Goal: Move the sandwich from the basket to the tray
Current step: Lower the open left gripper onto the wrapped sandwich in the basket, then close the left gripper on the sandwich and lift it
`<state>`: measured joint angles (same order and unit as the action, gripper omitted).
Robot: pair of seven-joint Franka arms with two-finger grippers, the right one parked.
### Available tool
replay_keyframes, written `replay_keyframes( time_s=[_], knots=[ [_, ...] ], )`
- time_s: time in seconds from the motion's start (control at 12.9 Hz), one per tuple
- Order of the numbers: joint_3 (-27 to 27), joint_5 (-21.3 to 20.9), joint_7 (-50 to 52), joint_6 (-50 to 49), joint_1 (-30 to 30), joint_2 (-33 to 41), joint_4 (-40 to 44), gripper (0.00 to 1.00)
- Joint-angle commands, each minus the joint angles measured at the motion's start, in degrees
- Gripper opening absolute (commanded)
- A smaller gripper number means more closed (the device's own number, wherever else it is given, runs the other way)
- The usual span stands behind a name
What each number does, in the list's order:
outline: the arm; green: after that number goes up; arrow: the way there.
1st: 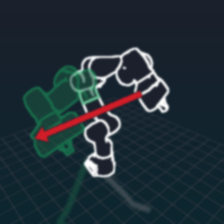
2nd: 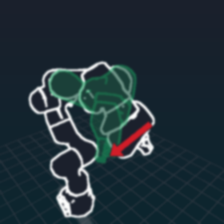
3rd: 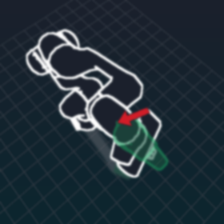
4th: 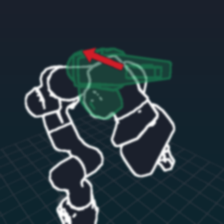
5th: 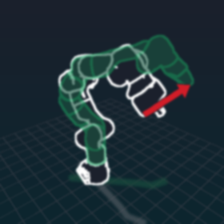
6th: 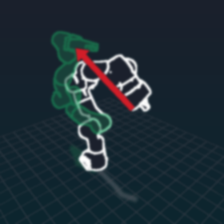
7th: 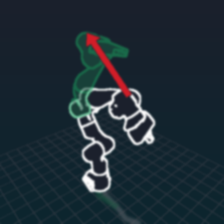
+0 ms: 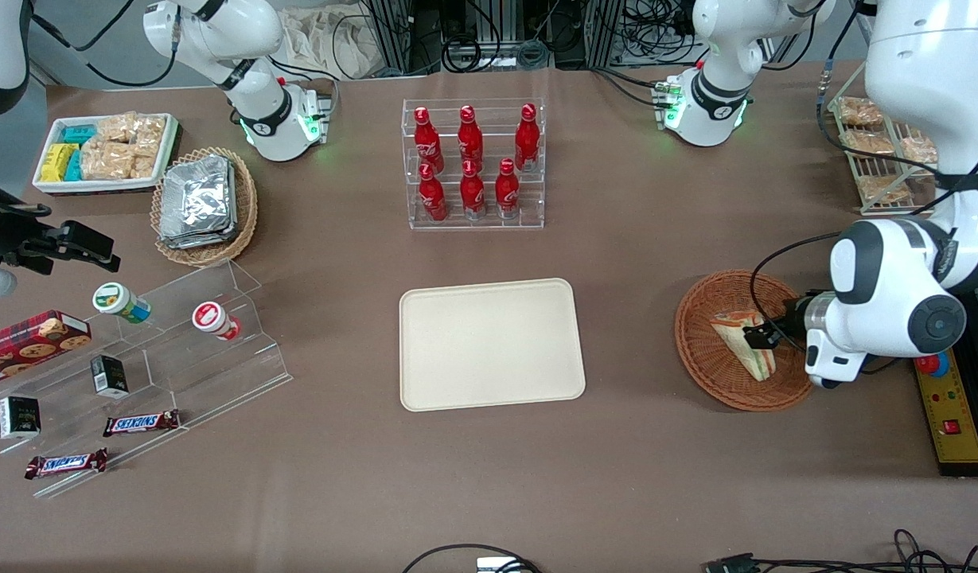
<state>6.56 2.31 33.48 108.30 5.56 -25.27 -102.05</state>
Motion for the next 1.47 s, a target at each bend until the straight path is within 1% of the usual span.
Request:
replay_keyframes(
  time_s=[0.0,0.54,0.62,0.7,0.78,0.93,1.01,1.09,1.32,1.4],
  knots=[
    [-0.06,1.03,1.32,1.91,-0.11,-1.09,-0.08,1.0],
    [-0.06,1.03,1.41,9.56,-0.11,-2.41,-4.99,1.0],
    [-0.06,1.03,1.41,10.78,-0.11,-3.11,-5.43,0.94],
    [-0.06,1.11,1.41,11.4,-0.11,-3.38,-5.53,0.93],
    [-0.06,1.03,1.41,11.76,-0.11,-3.29,-6.05,0.82],
    [-0.06,1.03,1.41,11.85,-0.11,-3.03,-6.14,0.31],
    [-0.06,1.03,1.32,11.41,-0.11,-2.42,-6.14,0.12],
    [-0.06,1.03,1.24,10.63,-0.11,-0.59,-6.06,0.07],
    [0.29,0.59,0.36,2.73,-0.37,5.56,-3.34,0.06],
    [1.68,0.59,0.18,0.71,-0.37,7.5,-1.68,0.06]
  ],
)
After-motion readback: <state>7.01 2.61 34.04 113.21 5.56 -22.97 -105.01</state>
